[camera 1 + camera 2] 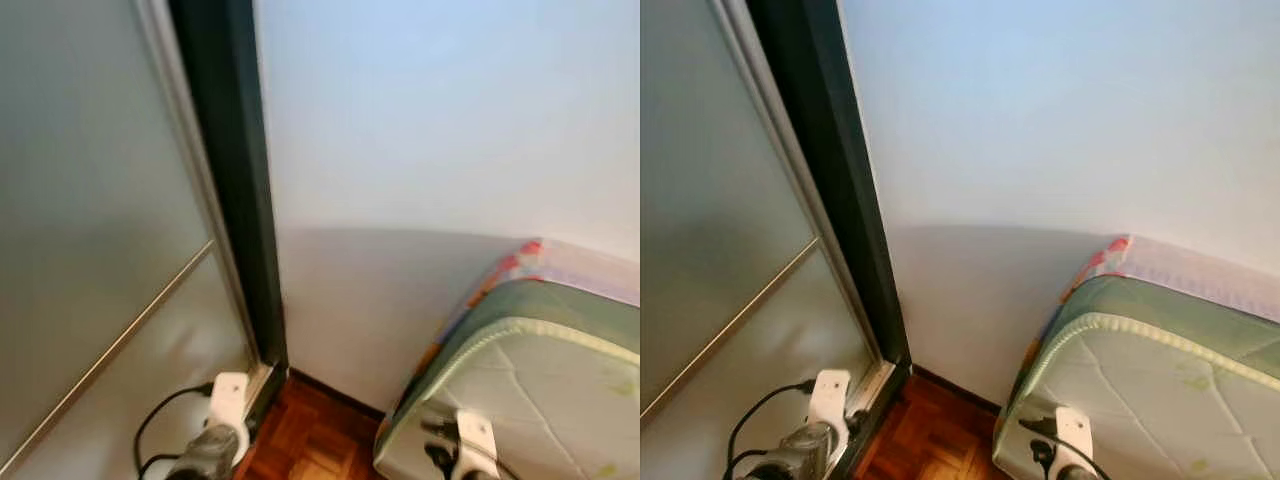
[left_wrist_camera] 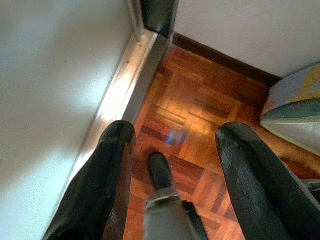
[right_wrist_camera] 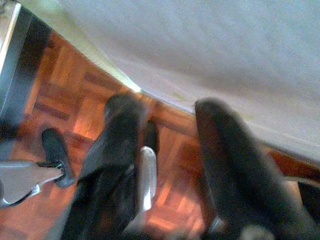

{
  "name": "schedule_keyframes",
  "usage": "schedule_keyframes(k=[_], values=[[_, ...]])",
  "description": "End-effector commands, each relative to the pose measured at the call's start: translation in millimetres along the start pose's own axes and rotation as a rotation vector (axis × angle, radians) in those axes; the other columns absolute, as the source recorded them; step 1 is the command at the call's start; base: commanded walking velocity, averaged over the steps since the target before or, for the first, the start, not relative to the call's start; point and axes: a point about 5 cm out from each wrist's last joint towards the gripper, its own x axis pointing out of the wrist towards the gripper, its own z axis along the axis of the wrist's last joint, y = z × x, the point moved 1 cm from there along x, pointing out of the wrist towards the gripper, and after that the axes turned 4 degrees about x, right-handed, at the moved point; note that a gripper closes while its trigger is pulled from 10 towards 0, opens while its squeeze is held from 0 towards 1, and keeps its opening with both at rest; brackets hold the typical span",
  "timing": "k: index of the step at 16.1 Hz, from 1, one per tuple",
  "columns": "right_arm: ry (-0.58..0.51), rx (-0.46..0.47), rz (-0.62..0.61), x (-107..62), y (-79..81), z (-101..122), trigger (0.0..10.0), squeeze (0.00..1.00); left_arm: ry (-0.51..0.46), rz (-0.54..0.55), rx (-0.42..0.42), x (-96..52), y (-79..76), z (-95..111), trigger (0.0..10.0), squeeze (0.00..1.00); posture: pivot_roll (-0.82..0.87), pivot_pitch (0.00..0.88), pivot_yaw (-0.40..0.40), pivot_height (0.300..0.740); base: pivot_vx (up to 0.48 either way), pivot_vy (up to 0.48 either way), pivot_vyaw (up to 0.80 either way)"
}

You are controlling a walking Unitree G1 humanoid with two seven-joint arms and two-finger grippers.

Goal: Clean up the room

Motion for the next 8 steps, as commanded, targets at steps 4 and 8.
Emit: schedule_keyframes(k=[4, 8], values=[[-0.02, 0.016, -0.008, 0.5, -5.7, 9.7, 10.0, 0.0, 0.084, 0.001, 0.014, -2.4, -0.6, -20.5, 10.0, 0.0, -0.06, 0.0, -0.048, 0.74, 0.0, 0.0, 0.0], [-0.019, 0.016, -0.007, 0.5, -5.7, 9.8, 10.0, 0.0, 0.087, 0.001, 0.025, -2.4, -0.3, -20.3, 10.0, 0.0, -0.06, 0.0, -0.048, 0.74, 0.0, 0.0, 0.0]])
